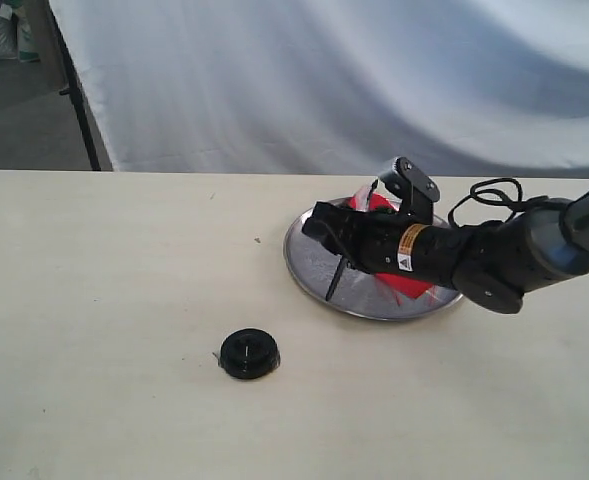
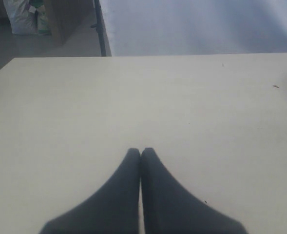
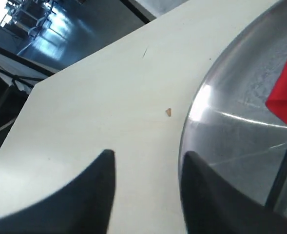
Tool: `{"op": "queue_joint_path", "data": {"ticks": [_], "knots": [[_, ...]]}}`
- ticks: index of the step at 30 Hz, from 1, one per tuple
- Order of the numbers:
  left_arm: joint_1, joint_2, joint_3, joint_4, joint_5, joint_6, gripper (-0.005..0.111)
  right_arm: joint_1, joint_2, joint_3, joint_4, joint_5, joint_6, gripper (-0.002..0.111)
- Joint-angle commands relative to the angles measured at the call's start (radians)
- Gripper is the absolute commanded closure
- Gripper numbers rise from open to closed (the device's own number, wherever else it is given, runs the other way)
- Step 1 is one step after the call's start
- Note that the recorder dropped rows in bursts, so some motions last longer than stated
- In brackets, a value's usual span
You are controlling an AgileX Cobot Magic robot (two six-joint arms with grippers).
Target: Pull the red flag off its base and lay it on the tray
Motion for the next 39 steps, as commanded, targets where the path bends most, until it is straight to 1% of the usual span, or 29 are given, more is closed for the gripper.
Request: {"op": "queue_joint_path", "data": {"ticks": [1,2,5,10,13,17,20,34,39], "knots": [[0.001,-0.004,0.004,0.003,-0.008,-0.007,0.107,-0.006,-0.028,0.005,-0.104,-0.022,-0.004,0.101],[0.001,-0.004,0.004,0.003,-0.008,-0.007,0.107,-0.006,-0.030,0.005,-0.125,-0.047,-0.004,0.108],[0.001,-0.004,0.004,0.003,-0.008,-0.007,0.107,-0.006,-0.031,0.005,-0.174,-0.182,-0.019,0.108],[0.001,-0.004,0.004,0.003,-0.008,-0.007,0.107,-0.006,-0.035,0.005,-0.197,-0.548,-0.066,0.108],[0.001,-0.004,0.004,0.003,-0.008,-0.007,0.107,-0.006,-0.067,0.005,-0.211,-0.548,-0.078,0.108],[0.001,-0.004,0.004,0.003,-0.008,-0.007,0.107,-0.006,-0.131,0.005,-0.341,-0.548,-0.129,0.108],[0.001,-0.004,0.004,0.003,-0.008,-0.007,0.107,-0.006,-0.181,0.007,-0.388,-0.548,-0.119,0.108],[0.001,-0.004,0.004,0.003,-0.008,-0.007,0.107,-0.006,-0.455,0.140,-0.301,-0.548,-0.114,0.108],[0.001,-0.004,0.004,0.003,-0.008,-0.007,0.107,-0.006,-0.569,0.188,-0.298,-0.438,-0.125,0.108]]}}
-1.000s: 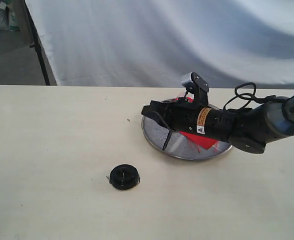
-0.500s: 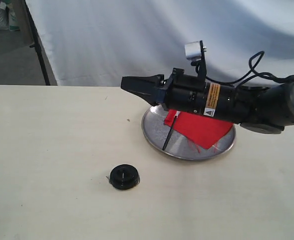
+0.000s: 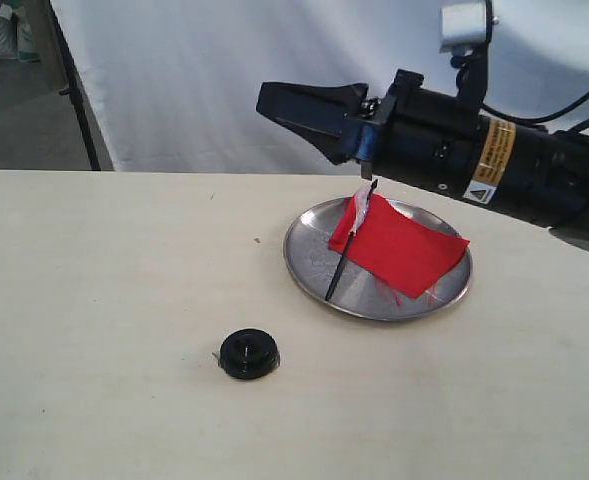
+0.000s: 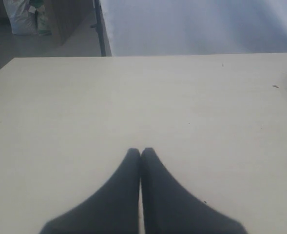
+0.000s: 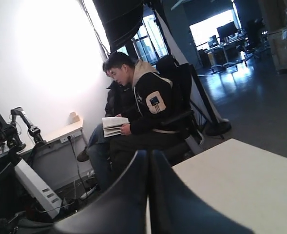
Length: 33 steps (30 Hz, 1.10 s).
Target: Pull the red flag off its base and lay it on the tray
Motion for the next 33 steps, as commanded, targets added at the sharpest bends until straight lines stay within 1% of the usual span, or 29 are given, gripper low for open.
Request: {"op": "queue_joint_path", "data": {"ticks": [1,6,14,18,23,29,33], "knots": [[0.001,-0.004,0.004,0.003,-0.008,-0.007,0.107,-0.006,-0.098,0.038,0.013,0.087,-0.021,0.108],[0.001,-0.004,0.004,0.003,-0.008,-0.007,0.107,-0.006,-0.240,0.094,0.029,0.231,-0.037,0.108],[0.001,-0.004,0.004,0.003,-0.008,-0.007,0.107,-0.006,-0.466,0.177,0.034,0.534,-0.080,0.108],[0.001,-0.004,0.004,0.003,-0.008,-0.007,0.107,-0.006,-0.568,0.211,0.053,0.653,-0.112,0.108],[0.001,-0.004,0.004,0.003,-0.008,-0.007,0.107,-0.006,-0.691,0.261,0.145,0.746,-0.181,0.108],[0.001,-0.004,0.004,0.003,-0.008,-0.007,0.107,-0.006,-0.822,0.335,0.259,0.787,-0.290,0.108],[0.001,-0.004,0.004,0.003,-0.008,-0.007,0.107,-0.006,-0.898,0.374,0.352,0.874,-0.397,0.108]]}}
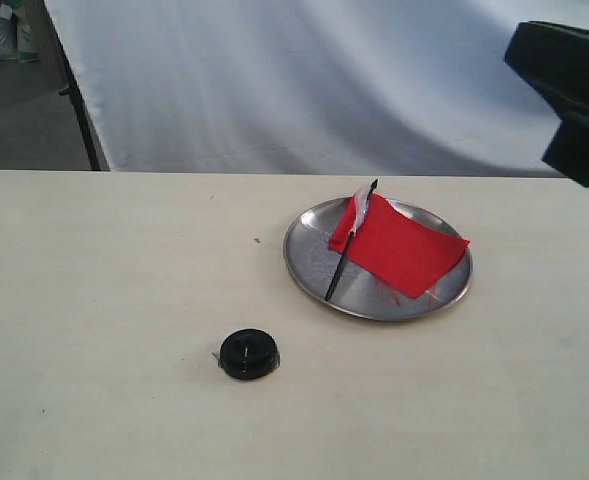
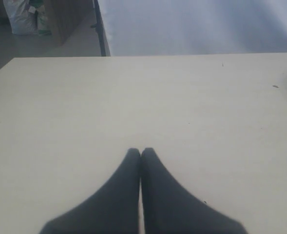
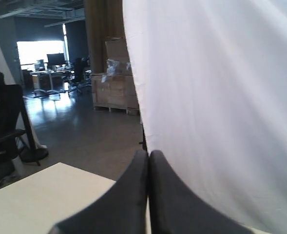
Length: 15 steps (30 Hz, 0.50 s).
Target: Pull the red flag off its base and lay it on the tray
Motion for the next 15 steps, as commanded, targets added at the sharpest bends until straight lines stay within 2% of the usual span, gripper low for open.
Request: {"op": "queue_joint_path", "data": {"ticks": [1,5,15], "knots": [[0.001,-0.004,0.004,0.003,-0.008,-0.007,0.107,-0.006,-0.084,0.042,0.115,0.101,-0.133,0.108],[0.001,-0.004,0.004,0.003,-0.008,-0.007,0.107,-0.006,-0.165,0.093,0.198,0.161,-0.223,0.108],[0.001,-0.004,0.004,0.003,-0.008,-0.007,0.107,-0.006,-0.345,0.261,0.389,0.166,-0.384,0.108]]}}
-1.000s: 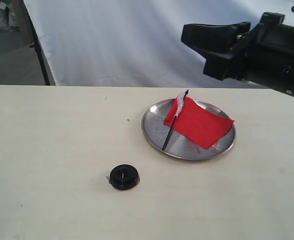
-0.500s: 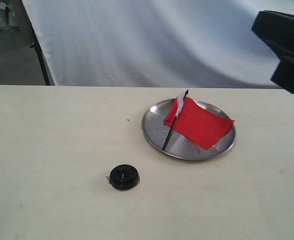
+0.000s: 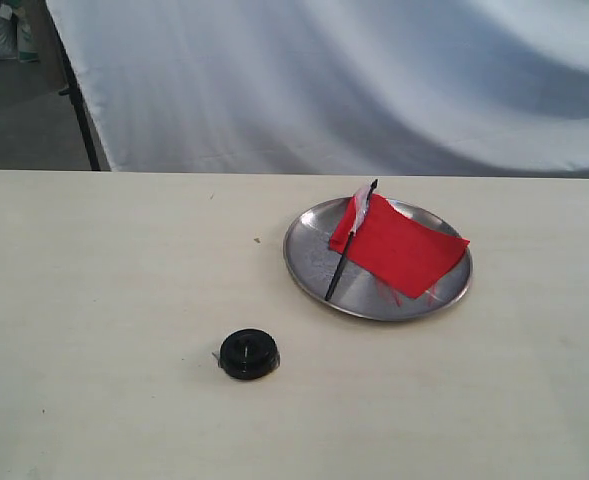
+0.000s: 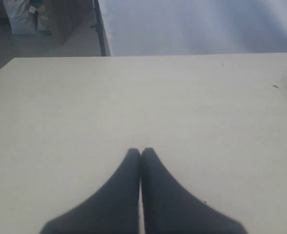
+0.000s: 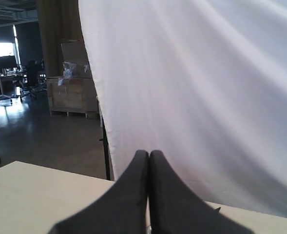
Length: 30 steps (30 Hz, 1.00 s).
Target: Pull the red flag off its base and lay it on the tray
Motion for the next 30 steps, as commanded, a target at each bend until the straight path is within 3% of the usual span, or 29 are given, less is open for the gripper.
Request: {"op": "queue_joint_path", "data": {"ticks": [1,9,14,19,25,30], "knots": [[0.001,-0.004,0.004,0.003,-0.008,-0.007,0.107,-0.006,-0.075,0.069,0.131,0.007,-0.112,0.108],[0.001,-0.004,0.004,0.003,-0.008,-0.007,0.107,-0.006,-0.168,0.224,0.507,-0.071,-0.395,0.108],[0.001,-0.004,0.004,0.003,-0.008,-0.007,0.107,-0.006,-0.168,0.358,0.515,-0.210,-0.393,0.108],[0.001,-0.004,0.004,0.003,-0.008,-0.007,0.107,-0.006,-0.168,0.358,0.495,-0.196,-0.422,0.108],[0.001,-0.004,0.004,0.003,-0.008,-0.007,0.107,-0.006,-0.168,0.358,0.504,-0.028,-0.479,0.108],[0.001,-0.004,0.004,0.003,-0.008,-0.007,0.107,-0.006,-0.168,0.358,0.609,0.042,-0.567,0.108]]}}
